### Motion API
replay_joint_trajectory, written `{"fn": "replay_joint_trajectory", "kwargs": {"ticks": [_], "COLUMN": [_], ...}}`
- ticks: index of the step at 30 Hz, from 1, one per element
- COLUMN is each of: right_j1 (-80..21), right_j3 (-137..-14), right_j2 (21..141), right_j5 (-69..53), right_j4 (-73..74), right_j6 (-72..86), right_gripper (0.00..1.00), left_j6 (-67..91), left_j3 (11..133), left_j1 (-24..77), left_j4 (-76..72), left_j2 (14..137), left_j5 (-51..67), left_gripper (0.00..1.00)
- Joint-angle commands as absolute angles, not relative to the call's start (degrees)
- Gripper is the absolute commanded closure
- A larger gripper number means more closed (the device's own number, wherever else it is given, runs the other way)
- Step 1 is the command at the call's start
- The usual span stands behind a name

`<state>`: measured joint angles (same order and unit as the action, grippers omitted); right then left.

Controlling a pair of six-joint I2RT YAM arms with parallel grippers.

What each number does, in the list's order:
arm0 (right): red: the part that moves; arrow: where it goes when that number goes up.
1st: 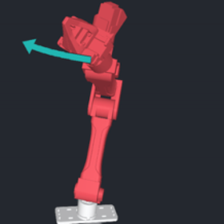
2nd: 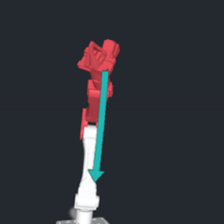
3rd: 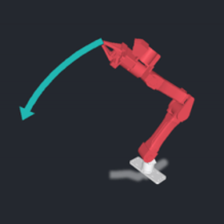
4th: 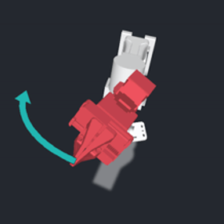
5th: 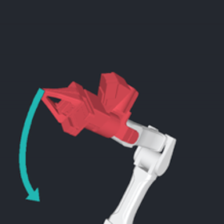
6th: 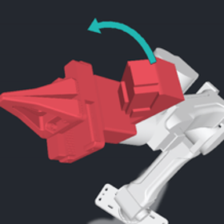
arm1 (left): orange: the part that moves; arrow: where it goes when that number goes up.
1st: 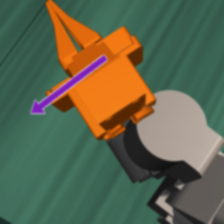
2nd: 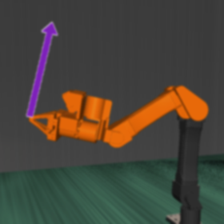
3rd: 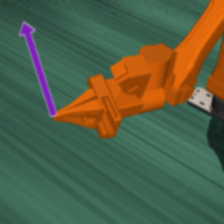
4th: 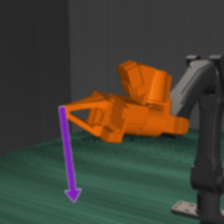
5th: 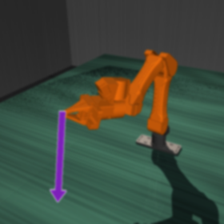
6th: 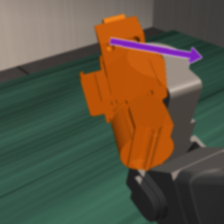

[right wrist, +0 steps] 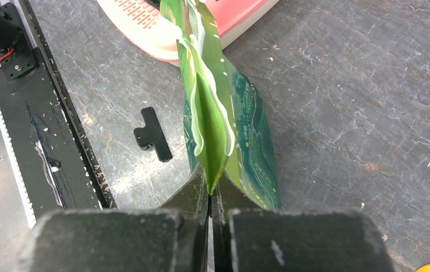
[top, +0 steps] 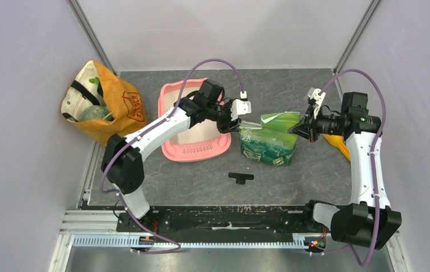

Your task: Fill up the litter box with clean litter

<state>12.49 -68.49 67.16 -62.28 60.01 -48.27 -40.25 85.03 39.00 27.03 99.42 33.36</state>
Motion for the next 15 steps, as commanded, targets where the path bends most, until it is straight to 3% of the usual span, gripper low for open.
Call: {"fn": "replay_joint_trajectory", "kwargs": {"ticks": [1,6,7,9,11,13,15], "right_j1": [12.6,12.5,12.5,12.5,12.5,12.5,12.5], "right_j3": [-70.0,-70.0,-70.0,-70.1,-70.3,-70.2,-69.8], "right_j2": [67.1,67.3,67.4,67.5,67.9,68.5,68.8], "right_j5": [-64.3,-64.2,-64.2,-64.2,-64.4,-64.7,-65.3], "right_j4": [58.7,58.7,58.7,58.4,57.8,57.3,57.3], "right_j6": [-49.2,-49.6,-49.7,-49.7,-48.8,-47.6,-46.8], "right_gripper": [1.0,1.0,1.0,1.0,0.84,0.53,0.39], "left_j6": [-44.1,-44.8,-44.1,-40.9,-37.4,-34.8,-32.8], "left_j3": [89.7,90.8,90.8,91.4,92.9,94.5,94.8], "left_j1": [39.4,40.9,41.3,41.8,41.8,41.8,41.7], "left_j4": [29.2,31.9,32.1,32.2,32.8,33.8,33.8], "left_j2": [99.4,95.6,94.9,94.8,95.7,97.0,97.6], "left_j5": [34.8,37.3,37.7,38.7,40.1,40.6,40.9], "left_gripper": [0.54,0.93,0.98,0.98,0.98,0.98,0.98]}}
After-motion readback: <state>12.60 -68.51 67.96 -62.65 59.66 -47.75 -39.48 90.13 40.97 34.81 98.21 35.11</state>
